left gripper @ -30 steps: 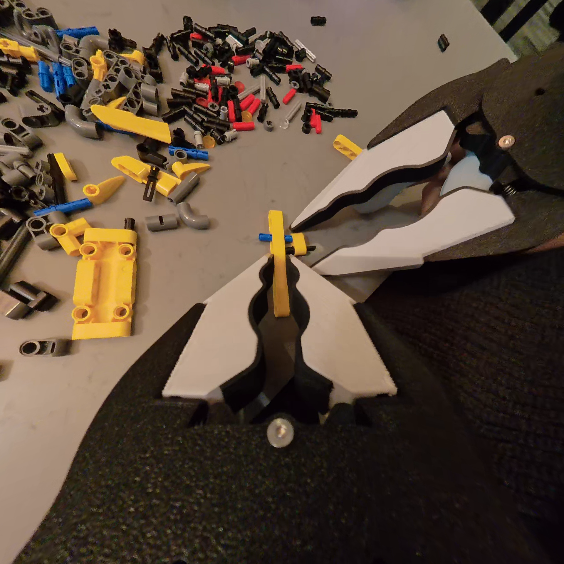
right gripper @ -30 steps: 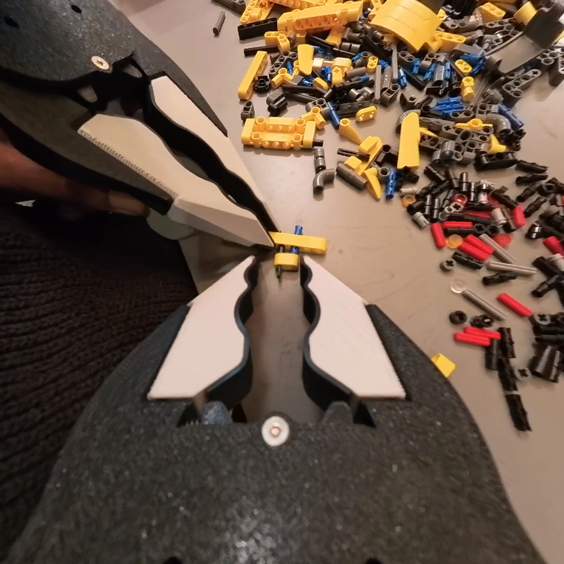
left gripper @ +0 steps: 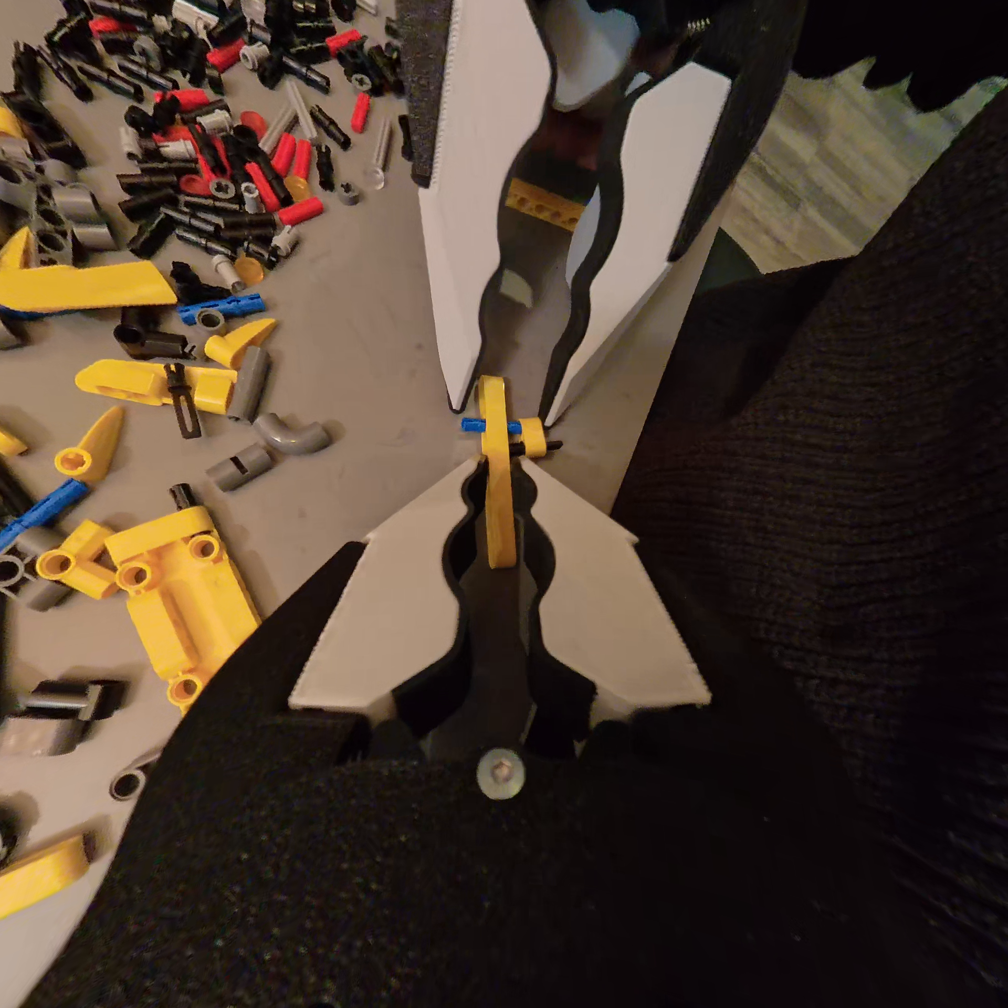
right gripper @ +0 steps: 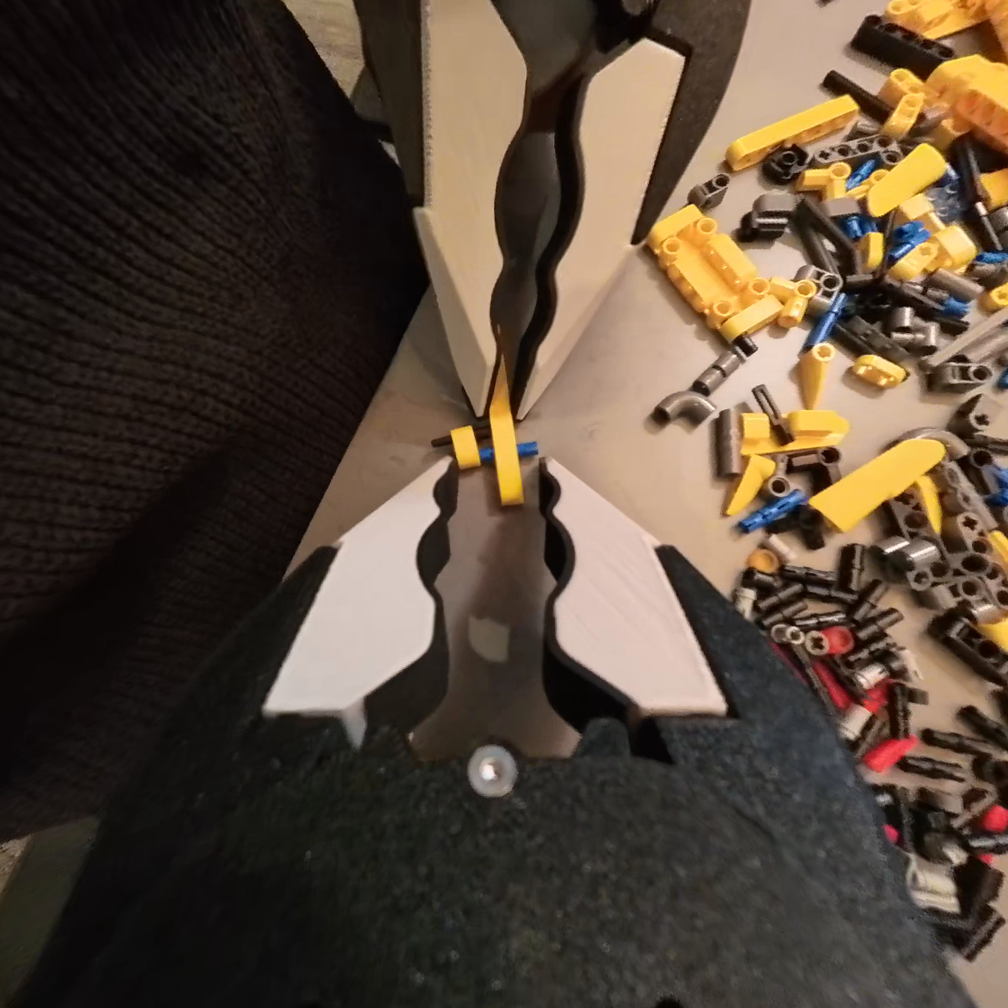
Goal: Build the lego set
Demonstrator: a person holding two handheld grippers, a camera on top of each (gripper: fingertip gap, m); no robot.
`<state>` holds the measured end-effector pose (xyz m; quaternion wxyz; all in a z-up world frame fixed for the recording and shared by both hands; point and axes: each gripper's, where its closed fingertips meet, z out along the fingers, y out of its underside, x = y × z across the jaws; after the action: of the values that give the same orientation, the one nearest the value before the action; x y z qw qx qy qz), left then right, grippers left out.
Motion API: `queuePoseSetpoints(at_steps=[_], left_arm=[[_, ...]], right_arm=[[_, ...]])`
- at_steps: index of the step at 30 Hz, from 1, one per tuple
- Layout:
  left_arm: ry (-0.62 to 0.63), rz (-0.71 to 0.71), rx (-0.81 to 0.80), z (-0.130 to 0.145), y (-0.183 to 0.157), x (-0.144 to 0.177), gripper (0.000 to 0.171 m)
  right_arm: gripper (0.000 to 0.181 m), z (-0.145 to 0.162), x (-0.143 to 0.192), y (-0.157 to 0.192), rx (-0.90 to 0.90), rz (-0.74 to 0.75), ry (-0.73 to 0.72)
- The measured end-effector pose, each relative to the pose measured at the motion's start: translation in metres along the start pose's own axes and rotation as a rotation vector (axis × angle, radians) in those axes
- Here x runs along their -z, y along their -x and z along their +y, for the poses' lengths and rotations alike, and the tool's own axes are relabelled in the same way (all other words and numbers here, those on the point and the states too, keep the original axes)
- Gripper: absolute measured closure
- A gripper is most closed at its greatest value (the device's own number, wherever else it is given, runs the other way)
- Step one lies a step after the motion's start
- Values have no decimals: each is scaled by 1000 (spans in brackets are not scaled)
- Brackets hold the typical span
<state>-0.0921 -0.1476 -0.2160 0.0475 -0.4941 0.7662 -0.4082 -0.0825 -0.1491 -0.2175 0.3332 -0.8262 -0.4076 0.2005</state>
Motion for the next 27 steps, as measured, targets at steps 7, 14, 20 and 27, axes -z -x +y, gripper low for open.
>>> queuePoseSetpoints(at_steps=[7, 14, 20, 27], left_arm=[[-15, -27, 30, 0, 0, 1, 161], [-57, -118, 7, 5, -3, 7, 146], [-74, -156, -33, 1, -3, 1, 144], [-70, -191, -93, 2, -3, 0, 144]], right_arm=[[158, 0, -1, 3, -12, 45, -1], [158, 0, -2, 2, -13, 93, -6], [158, -1, -2, 2, -16, 97, -5], [158, -1, -2, 2, -34, 98, -14]])
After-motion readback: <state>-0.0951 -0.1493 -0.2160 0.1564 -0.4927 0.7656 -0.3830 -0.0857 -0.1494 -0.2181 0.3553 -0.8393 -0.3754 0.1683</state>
